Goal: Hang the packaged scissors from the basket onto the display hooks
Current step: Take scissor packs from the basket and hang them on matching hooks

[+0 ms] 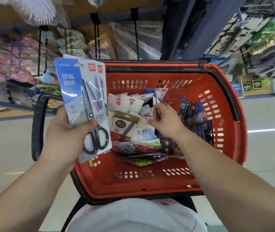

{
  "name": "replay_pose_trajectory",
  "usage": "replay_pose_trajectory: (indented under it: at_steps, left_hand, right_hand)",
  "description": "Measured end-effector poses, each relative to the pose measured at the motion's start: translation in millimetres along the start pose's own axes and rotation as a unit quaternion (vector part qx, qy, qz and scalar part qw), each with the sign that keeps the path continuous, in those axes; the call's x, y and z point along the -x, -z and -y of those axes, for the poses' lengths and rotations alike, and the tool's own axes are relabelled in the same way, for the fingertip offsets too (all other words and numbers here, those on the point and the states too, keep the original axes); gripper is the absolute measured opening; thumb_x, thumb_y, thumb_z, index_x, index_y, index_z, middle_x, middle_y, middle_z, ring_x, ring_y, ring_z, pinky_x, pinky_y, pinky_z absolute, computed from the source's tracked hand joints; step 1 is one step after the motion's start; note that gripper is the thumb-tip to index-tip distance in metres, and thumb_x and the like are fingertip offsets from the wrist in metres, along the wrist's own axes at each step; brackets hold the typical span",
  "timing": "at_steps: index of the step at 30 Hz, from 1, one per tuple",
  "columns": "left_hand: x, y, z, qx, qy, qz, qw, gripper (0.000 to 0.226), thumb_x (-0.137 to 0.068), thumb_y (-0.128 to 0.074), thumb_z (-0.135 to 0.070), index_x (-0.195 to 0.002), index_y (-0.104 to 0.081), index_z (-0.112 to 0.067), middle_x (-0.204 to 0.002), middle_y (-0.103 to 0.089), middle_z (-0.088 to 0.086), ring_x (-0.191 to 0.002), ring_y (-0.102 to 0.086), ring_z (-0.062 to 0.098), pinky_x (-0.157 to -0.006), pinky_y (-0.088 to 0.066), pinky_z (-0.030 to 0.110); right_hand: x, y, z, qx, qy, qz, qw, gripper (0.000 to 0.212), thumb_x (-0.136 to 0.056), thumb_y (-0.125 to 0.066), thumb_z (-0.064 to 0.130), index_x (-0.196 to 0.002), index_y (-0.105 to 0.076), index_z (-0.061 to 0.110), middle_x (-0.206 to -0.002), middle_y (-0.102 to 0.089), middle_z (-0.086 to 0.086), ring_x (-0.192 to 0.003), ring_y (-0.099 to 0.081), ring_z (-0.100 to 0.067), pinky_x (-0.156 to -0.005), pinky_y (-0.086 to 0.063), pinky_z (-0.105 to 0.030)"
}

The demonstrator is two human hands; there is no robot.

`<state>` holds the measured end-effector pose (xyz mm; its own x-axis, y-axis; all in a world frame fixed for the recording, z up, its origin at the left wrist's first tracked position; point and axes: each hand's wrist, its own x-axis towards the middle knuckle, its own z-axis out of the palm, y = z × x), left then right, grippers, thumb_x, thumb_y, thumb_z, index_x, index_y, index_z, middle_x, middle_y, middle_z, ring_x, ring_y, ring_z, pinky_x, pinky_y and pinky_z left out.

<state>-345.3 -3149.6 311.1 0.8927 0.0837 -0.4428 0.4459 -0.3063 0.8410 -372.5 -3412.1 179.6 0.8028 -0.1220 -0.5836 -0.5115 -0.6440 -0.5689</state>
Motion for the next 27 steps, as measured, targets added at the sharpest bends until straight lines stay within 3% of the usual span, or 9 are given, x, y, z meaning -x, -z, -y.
replay_pose_trajectory:
  at_steps: [3, 5, 8, 10, 13, 16, 21, 24, 27]
  left_hand:
    - [7, 16, -3, 0.010, 0.021, -0.032, 0.999, 0.040, -0.091, -0.070, 0.008, -0.110, -0.074, -0.027, -0.098, -0.082, -0.014, -0.088, -0.078, 0.008, -0.076, -0.058, 0.033]
    - [9, 18, -3, 0.024, 0.027, -0.024, 0.999, 0.043, -0.092, -0.068, 0.008, -0.120, -0.073, -0.025, -0.106, -0.082, -0.009, -0.095, -0.078, 0.013, -0.080, -0.059, 0.035]
    - [6, 13, 5, 0.045, 0.033, -0.017, 0.998, 0.043, -0.093, -0.064, 0.012, -0.119, -0.072, -0.022, -0.106, -0.082, -0.010, -0.095, -0.078, 0.010, -0.075, -0.061, 0.022]
    - [5, 6, 9, 0.033, 0.038, -0.017, 0.999, 0.044, -0.091, -0.067, 0.011, -0.122, -0.071, -0.020, -0.108, -0.082, -0.007, -0.097, -0.079, 0.013, -0.079, -0.061, 0.026]
    - [5, -4, 15, 0.018, 0.036, -0.008, 0.999, 0.048, -0.088, -0.071, 0.010, -0.122, -0.072, -0.024, -0.109, -0.081, -0.005, -0.099, -0.078, 0.016, -0.088, -0.057, 0.035]
    - [3, -17, 18, 0.007, 0.041, 0.007, 0.999, 0.050, -0.089, -0.071, 0.009, -0.124, -0.072, -0.027, -0.110, -0.081, -0.007, -0.101, -0.078, 0.014, -0.090, -0.056, 0.035]
    - [0, -46, 25, -0.048, 0.027, 0.037, 0.998, 0.050, -0.086, -0.078, 0.004, -0.114, -0.069, -0.036, -0.108, -0.079, -0.015, -0.103, -0.075, 0.006, -0.101, -0.058, 0.040]
    - [-2, -68, 29, -0.080, 0.011, 0.035, 0.996, 0.047, -0.078, -0.081, -0.014, -0.103, -0.067, -0.051, -0.108, -0.078, -0.019, -0.107, -0.073, 0.008, -0.104, -0.056, 0.047]
    - [-6, -80, 40, -0.043, 0.015, -0.005, 0.999, 0.047, -0.081, -0.082, -0.009, -0.115, -0.069, -0.040, -0.109, -0.079, -0.017, -0.105, -0.074, 0.008, -0.103, -0.057, 0.047]
  right_hand:
    - [-26, -12, -6, 0.068, -0.056, 0.006, 0.996, 0.107, -0.080, -0.084, 0.053, -0.163, -0.023, 0.024, -0.164, -0.030, -0.007, -0.149, -0.030, -0.037, -0.117, -0.038, -0.051]
    - [-38, -22, -17, 0.045, -0.114, 0.033, 0.992, 0.115, -0.081, -0.085, 0.051, -0.166, -0.010, 0.028, -0.168, -0.023, -0.008, -0.149, -0.034, -0.038, -0.114, -0.044, -0.051]
    - [-42, -32, -38, 0.073, -0.118, -0.026, 0.990, 0.087, -0.098, -0.068, 0.040, -0.166, -0.014, 0.028, -0.162, -0.039, -0.012, -0.124, -0.061, -0.038, -0.084, -0.058, -0.044]
    - [-41, -34, -46, 0.102, -0.090, -0.068, 0.988, 0.069, -0.104, -0.057, 0.029, -0.164, -0.023, 0.021, -0.143, -0.060, -0.016, -0.104, -0.069, -0.038, -0.069, -0.051, -0.038]
    - [-38, -31, -51, 0.129, -0.070, -0.088, 0.985, 0.049, -0.106, -0.049, 0.018, -0.153, -0.040, 0.011, -0.111, -0.072, -0.019, -0.092, -0.069, -0.040, -0.067, -0.052, -0.039]
    - [-26, -20, -46, 0.123, -0.067, -0.092, 0.986, 0.039, -0.106, -0.047, 0.015, -0.144, -0.046, 0.008, -0.095, -0.071, -0.017, -0.081, -0.067, -0.038, -0.065, -0.052, -0.040]
    - [9, 0, -8, 0.123, -0.011, -0.093, 0.988, 0.034, -0.103, -0.053, 0.013, -0.135, -0.053, 0.003, -0.098, -0.072, -0.020, -0.085, -0.071, -0.041, -0.068, -0.056, -0.042]
    - [30, 20, 20, 0.117, 0.008, -0.129, 0.985, 0.027, -0.101, -0.055, 0.016, -0.125, -0.058, 0.005, -0.095, -0.073, -0.019, -0.085, -0.071, -0.040, -0.067, -0.051, -0.038]
    - [40, 32, 46, 0.109, 0.042, -0.155, 0.981, 0.022, -0.100, -0.056, 0.020, -0.116, -0.060, 0.005, -0.089, -0.070, -0.015, -0.080, -0.068, -0.037, -0.064, -0.041, -0.033]
